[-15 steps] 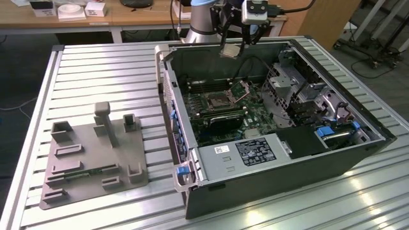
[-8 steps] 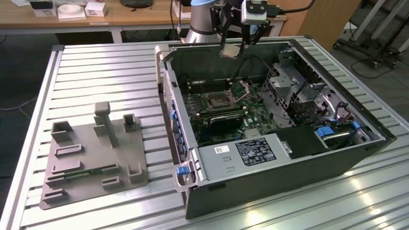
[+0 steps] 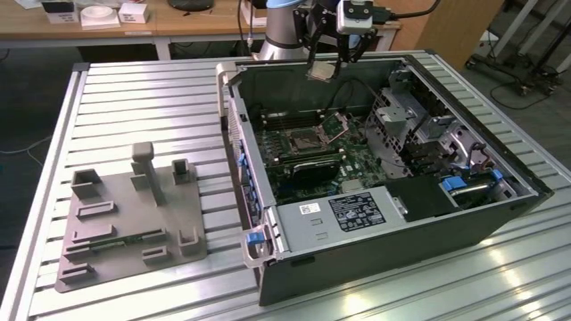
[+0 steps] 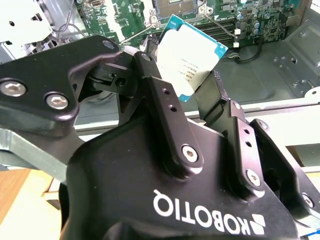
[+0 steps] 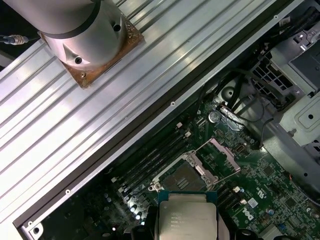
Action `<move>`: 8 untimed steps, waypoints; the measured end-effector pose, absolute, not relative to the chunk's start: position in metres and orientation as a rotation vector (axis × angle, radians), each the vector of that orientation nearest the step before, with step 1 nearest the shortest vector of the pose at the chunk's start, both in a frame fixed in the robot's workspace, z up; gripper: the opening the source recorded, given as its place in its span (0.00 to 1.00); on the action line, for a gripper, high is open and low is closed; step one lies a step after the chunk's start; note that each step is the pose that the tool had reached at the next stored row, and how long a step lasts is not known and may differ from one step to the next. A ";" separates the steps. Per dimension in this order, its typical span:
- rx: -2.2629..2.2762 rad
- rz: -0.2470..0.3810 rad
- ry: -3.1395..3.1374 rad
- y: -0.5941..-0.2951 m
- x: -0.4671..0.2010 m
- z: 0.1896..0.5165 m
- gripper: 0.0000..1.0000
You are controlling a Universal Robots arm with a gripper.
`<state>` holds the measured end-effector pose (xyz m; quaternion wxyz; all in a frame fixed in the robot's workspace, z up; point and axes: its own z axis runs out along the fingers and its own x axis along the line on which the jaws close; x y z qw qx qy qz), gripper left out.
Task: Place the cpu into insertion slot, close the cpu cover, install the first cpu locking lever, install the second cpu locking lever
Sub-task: 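Place the cpu into insertion slot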
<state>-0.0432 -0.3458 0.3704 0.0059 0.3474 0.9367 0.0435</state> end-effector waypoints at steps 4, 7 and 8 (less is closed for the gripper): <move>1.091 0.136 2.930 -0.346 -0.043 0.370 0.54; 1.118 0.136 2.919 -0.346 -0.043 0.370 0.54; 1.129 0.136 2.915 -0.346 -0.043 0.370 0.54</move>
